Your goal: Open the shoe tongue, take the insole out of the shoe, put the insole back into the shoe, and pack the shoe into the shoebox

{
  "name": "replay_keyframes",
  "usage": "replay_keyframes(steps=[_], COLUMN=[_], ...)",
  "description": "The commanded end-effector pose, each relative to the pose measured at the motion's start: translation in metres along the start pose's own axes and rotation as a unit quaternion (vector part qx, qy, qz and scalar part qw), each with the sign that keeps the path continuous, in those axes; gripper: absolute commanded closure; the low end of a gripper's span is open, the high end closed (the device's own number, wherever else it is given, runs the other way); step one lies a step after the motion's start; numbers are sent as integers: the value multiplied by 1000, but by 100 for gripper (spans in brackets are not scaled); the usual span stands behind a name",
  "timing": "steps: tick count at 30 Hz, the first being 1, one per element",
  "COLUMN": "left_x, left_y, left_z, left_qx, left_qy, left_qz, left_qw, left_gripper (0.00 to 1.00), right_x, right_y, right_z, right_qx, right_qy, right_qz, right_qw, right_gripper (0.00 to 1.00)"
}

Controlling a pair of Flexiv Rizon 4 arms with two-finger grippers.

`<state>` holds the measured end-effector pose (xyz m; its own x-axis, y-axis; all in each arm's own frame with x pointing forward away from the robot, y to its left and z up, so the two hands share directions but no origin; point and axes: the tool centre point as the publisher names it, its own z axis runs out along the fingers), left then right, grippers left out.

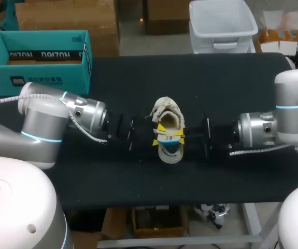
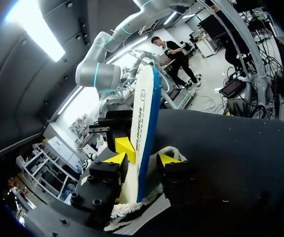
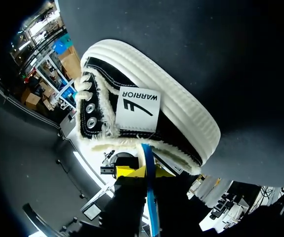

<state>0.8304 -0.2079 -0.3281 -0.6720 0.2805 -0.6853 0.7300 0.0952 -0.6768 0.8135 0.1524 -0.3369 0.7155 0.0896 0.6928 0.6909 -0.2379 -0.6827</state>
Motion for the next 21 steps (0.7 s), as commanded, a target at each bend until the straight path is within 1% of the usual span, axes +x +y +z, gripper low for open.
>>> replay_keyframes(steps=[1, 2, 9, 16, 17, 21], left_x=[3, 2, 0, -3, -3, -4], left_y=[-6, -6, 1, 18, 22, 32], left_z=[-1, 0, 2, 0, 0, -1], left_qx=[-4, -3, -7, -25, -32, -41], left_qy=[-7, -8, -8, -7, -6, -7], left_qz=[5, 7, 6, -6, -9, -19], left_qw=[1000, 1000, 1000, 1000, 999, 999], left_gripper=[57, 100, 100, 100, 100, 100], right_x=[0, 0, 1, 9, 10, 11], right_y=[5, 6, 10, 24, 27, 31], right_z=[0, 0, 0, 4, 5, 7], right_qx=[5, 5, 3, 3, 3, 3], right_qy=[2, 2, 2, -9, -12, -17], right_qz=[1, 1, 4, 4, 4, 5], right_qw=[1000, 1000, 1000, 1000, 1000, 1000], right_gripper=[100, 100, 100, 100, 100, 100])
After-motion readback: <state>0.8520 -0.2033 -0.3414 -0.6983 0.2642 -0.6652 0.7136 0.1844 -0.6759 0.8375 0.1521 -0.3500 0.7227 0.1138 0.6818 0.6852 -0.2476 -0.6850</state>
